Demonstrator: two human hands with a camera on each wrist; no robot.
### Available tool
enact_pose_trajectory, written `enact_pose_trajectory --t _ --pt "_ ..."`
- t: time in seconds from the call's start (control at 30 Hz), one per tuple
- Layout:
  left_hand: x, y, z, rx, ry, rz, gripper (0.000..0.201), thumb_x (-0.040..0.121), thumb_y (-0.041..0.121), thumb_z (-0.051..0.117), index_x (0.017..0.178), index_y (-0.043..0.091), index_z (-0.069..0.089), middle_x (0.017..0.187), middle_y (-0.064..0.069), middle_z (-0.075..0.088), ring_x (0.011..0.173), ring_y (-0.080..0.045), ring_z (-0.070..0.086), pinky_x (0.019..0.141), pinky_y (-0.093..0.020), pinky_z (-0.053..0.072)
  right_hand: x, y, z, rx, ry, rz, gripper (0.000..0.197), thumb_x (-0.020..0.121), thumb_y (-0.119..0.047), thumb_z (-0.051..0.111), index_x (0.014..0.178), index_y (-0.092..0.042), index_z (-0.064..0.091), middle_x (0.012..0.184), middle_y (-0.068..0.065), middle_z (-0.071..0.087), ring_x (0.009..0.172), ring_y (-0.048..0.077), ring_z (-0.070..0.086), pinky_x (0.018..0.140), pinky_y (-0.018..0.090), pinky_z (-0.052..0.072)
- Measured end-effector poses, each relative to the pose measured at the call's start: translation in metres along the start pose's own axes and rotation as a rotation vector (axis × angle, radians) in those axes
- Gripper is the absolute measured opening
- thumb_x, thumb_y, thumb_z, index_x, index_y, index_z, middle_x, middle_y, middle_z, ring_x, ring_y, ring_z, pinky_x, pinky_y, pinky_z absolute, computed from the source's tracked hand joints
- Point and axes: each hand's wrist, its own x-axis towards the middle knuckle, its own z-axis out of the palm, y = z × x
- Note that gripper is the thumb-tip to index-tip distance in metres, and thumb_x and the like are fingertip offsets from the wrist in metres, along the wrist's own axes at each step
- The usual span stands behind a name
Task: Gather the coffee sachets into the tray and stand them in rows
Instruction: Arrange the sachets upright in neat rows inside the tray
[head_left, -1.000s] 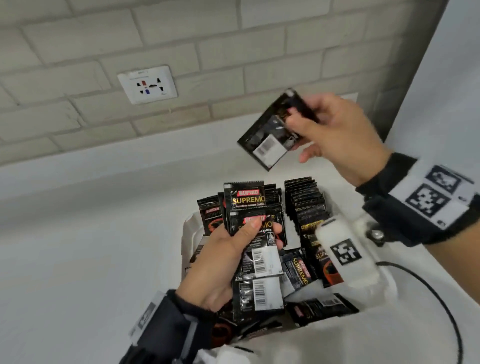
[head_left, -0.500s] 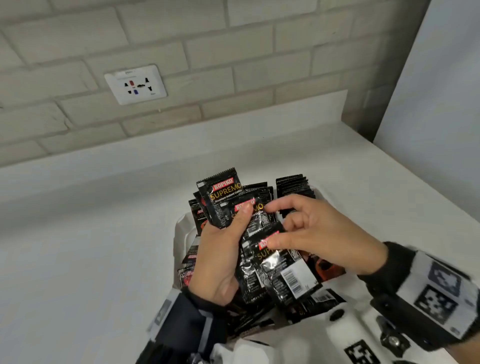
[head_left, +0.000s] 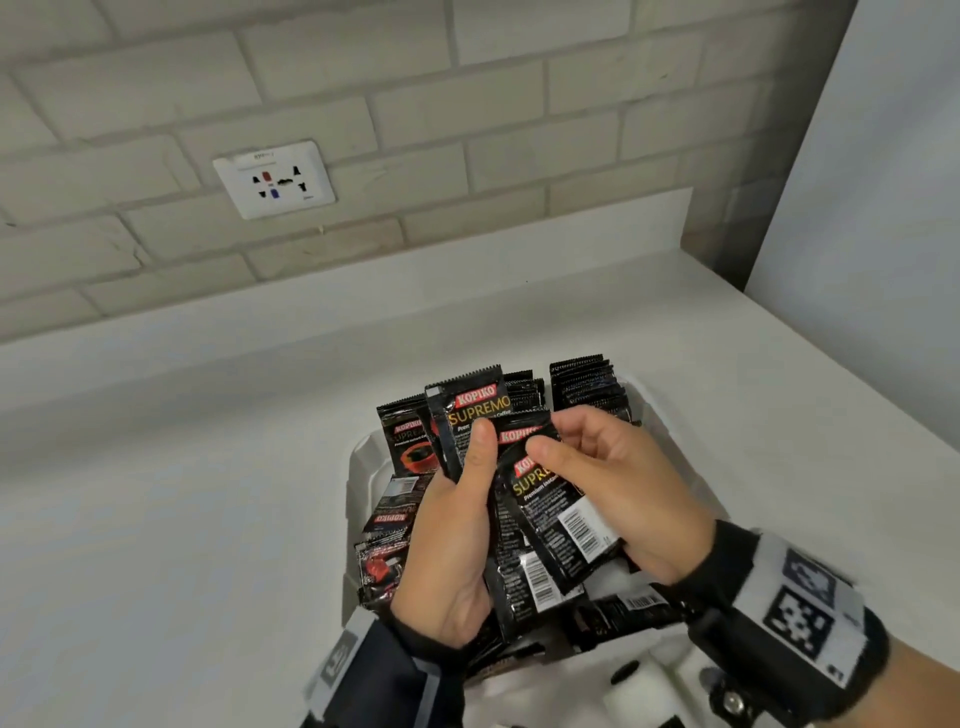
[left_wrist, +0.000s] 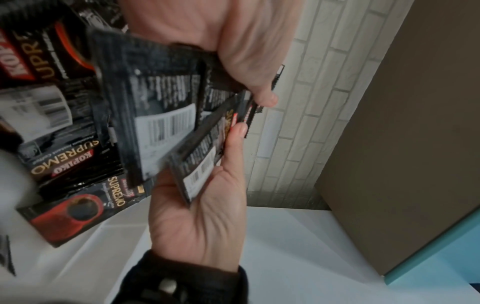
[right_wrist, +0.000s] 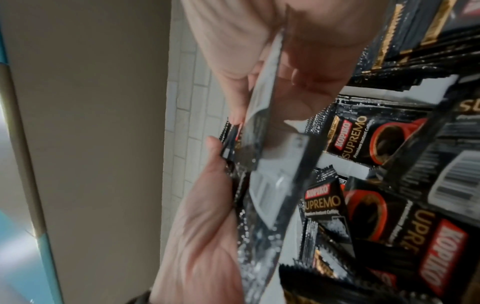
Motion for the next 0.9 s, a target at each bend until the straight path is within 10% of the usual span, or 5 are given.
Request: enact_pose_trajectory --t 0.33,0.5,0.63,0.9 --pt "0.004 0.003 -0.001 -0.053 0.052 0.033 0.043 0.076 0.034 0.056 0.103 0.001 0.065 0.088 -0.015 0.073 0.074 -0.029 0.07 0.072 -0.045 0.058 0.005 -0.009 -0.022 0.273 0.123 0.075 0.023 0.069 -0.035 0.06 0.077 -0.014 0.055 0.069 -0.001 0.064 0.064 0.014 0.06 0.067 0.032 0.048" --pt "0.008 0.003 -0.003 -0.172 0.104 0.044 0.04 0.083 0.033 0.055 0.103 -0.001 0.063 0.072 -0.013 0.068 0.054 -0.022 0.063 0.053 -0.031 0.056 -0.001 -0.028 -0.026 -0.308 0.135 -0.245 0.024 0.074 -0.039 0.063 0.072 -0.017 0.052 0.06 -0.001 0.053 0.055 0.004 0.047 0.057 0.019 0.042" --pt "0.007 0.0 0.011 -0.14 0.116 0.084 0.035 0.076 0.033 0.06 0.09 0.002 0.065 0.084 -0.017 0.069 0.075 -0.029 0.067 0.076 -0.044 0.056 -0.007 -0.034 -0.01 -0.886 0.065 -0.464 0.022 0.085 -0.041 0.048 0.076 -0.022 0.043 0.054 -0.006 0.042 0.051 0.01 0.043 0.05 0.023 0.035" --pt "0.005 -0.005 0.013 0.025 0.164 0.234 0.05 0.071 0.03 0.064 0.11 -0.002 0.06 0.097 -0.021 0.069 0.086 -0.03 0.069 0.075 -0.039 0.058 0.007 -0.034 0.002 -0.762 -0.04 -0.293 0.013 0.094 -0.029 0.045 0.086 -0.02 0.043 0.058 -0.009 0.041 0.046 0.004 0.042 0.05 0.018 0.037"
